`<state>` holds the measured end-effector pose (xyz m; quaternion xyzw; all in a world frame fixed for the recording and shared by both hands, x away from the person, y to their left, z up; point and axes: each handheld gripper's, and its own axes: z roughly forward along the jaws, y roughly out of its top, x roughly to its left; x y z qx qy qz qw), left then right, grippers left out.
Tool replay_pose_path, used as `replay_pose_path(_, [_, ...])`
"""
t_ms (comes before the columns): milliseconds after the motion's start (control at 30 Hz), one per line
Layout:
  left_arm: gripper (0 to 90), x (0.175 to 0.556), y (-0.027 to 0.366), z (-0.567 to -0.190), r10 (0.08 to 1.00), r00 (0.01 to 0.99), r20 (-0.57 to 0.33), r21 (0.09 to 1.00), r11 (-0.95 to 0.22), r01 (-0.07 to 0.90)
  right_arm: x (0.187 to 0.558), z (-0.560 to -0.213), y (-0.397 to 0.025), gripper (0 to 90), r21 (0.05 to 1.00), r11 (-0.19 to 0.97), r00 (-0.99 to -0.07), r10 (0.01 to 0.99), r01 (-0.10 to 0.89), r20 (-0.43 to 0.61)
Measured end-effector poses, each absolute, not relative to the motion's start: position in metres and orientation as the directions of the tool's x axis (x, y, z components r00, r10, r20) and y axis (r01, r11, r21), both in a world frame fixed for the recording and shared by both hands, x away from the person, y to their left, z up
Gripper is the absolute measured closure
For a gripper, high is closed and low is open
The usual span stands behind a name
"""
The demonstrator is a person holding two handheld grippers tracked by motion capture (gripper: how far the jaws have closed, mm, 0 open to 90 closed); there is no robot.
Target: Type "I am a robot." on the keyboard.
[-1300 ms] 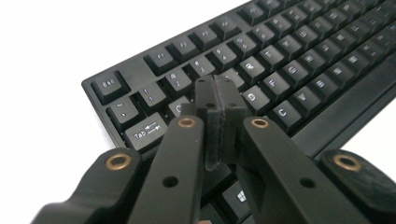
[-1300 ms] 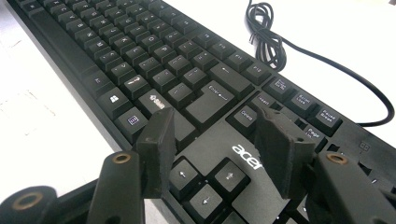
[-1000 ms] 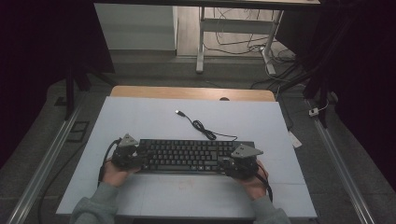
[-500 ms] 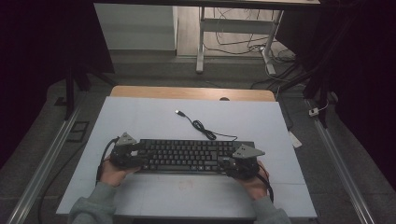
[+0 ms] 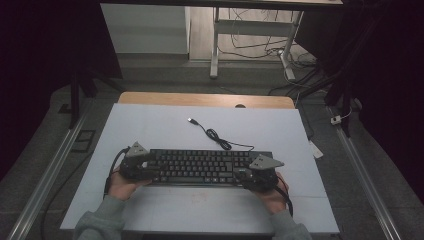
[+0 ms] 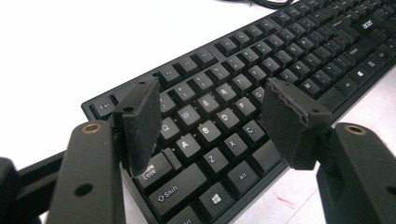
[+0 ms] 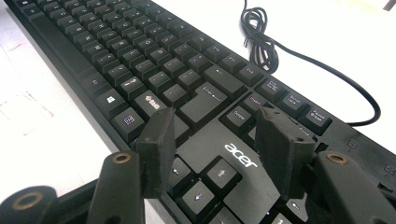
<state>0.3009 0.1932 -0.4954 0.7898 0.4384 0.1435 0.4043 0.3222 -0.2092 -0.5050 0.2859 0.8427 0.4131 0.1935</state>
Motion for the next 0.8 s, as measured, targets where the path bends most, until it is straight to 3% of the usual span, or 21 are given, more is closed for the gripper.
replay_pose_path(800, [40.3,0.295,0.168,-0.491,0.741,0.663,-0.108,0.756,-0.372,0.538,0.322,-0.504,-0.209,48.0,0.808,0.494,-0.759,0.645,0.321,-0.093])
